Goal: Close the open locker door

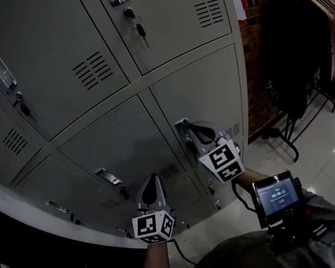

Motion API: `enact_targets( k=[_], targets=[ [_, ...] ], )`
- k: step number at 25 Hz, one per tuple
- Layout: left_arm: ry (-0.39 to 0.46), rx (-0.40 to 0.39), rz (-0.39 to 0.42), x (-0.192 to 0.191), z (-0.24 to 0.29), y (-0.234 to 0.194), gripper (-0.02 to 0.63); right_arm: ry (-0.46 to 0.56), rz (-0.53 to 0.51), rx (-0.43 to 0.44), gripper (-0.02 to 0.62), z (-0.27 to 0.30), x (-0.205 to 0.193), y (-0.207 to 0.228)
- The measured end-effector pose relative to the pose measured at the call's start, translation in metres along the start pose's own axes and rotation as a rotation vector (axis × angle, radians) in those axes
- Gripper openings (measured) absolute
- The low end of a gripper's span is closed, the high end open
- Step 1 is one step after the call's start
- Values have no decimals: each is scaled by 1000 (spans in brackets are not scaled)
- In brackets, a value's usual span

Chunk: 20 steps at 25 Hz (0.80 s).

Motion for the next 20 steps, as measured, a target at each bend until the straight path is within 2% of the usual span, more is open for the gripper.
enact_targets(
  k=[4, 7, 14, 20],
  targets=[
    [-3, -11, -8, 2, 0, 1, -2, -1, 19, 24, 22, -2, 0, -1],
    [-4, -20, -22, 1, -1, 2, -2, -11, 30, 37, 77, -5, -1, -3],
    [8, -49, -81, -5, 4, 12, -2, -67, 27, 12, 74, -26, -13, 0],
    [-16, -27, -95, -6, -11, 51, -2, -95, 50, 46, 54, -72, -24, -1]
  ],
)
Point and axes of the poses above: the fingertips, and each gripper's own axes: z forward along the fingers, y to its right, x out of its top, the point moved 5 cm from there along -z, backward along the fingers, and after that the axes turned 7 degrees about z, right-handed, at the moved point
